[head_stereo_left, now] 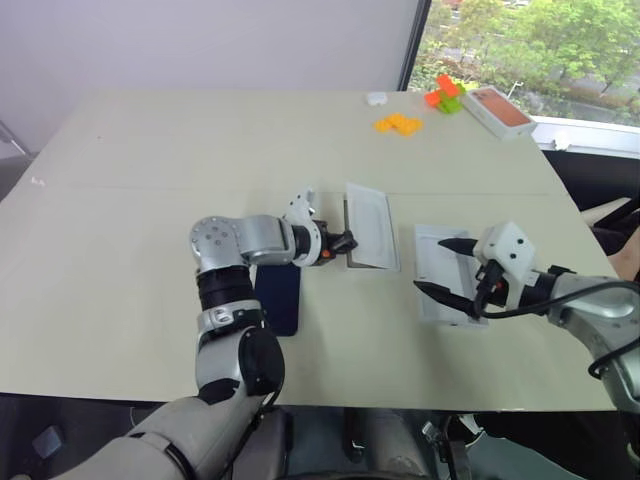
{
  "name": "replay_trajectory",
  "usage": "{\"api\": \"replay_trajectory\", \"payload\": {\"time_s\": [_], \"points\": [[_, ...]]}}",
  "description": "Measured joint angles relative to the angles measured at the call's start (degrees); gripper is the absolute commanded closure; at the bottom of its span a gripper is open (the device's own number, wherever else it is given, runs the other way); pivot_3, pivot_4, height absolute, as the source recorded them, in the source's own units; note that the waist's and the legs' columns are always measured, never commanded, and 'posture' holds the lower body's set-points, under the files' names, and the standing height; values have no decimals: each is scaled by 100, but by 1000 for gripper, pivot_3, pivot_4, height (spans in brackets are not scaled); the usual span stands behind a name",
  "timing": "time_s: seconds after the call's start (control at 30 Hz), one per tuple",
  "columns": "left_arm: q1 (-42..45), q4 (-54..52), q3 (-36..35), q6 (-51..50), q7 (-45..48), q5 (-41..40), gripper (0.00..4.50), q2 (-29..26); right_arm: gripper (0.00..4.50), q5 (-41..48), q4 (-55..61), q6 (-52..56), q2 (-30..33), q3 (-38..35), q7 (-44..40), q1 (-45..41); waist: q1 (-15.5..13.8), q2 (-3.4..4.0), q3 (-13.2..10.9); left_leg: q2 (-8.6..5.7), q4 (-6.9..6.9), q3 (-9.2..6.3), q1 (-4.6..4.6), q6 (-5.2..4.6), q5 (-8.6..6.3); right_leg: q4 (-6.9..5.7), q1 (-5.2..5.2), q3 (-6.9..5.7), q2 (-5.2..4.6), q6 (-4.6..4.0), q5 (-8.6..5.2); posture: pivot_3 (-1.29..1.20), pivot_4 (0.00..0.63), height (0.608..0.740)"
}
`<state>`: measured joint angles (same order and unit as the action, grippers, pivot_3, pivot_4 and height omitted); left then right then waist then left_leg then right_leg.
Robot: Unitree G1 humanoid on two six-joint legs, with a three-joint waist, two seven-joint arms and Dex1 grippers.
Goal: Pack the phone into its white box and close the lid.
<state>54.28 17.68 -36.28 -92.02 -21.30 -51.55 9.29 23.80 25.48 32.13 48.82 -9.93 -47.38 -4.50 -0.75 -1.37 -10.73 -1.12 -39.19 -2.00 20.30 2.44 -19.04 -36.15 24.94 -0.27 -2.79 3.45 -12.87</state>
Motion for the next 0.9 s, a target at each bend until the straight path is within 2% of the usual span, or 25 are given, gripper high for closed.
{"api": "replay_trajectory", "payload": {"time_s": [0.2,0.3,0.5,0.7,0.9], "points": [[1,0,-60,-1,81,171,4465,55,0,-1,-2,-1,-1,0,-1,0,2,0,0,0,0,0,-1,1,0,-2,0,0,1,0,0,0,150,740],[1,1,-67,-1,116,234,3595,62,0,0,-2,-1,-10,2,2,0,1,0,0,0,0,0,-1,1,0,-1,0,0,0,1,0,0,150,740],[98,1,-128,-1,221,275,772,66,0,0,-1,-1,-10,3,1,0,1,0,0,0,-1,1,-2,1,0,-2,-2,-1,0,1,1,0,150,740],[116,-109,-134,-1,242,-7,772,-72,0,-2,-1,-1,-10,31,-10,-25,12,0,0,2,-1,1,-5,4,2,-4,-2,0,3,4,2,0,150,740],[-94,-465,217,0,337,-881,772,-675,0,-4,-15,-1,-13,89,-26,-130,4,1,0,4,-2,0,-6,6,3,-8,-1,3,0,3,3,0,150,740]]}}
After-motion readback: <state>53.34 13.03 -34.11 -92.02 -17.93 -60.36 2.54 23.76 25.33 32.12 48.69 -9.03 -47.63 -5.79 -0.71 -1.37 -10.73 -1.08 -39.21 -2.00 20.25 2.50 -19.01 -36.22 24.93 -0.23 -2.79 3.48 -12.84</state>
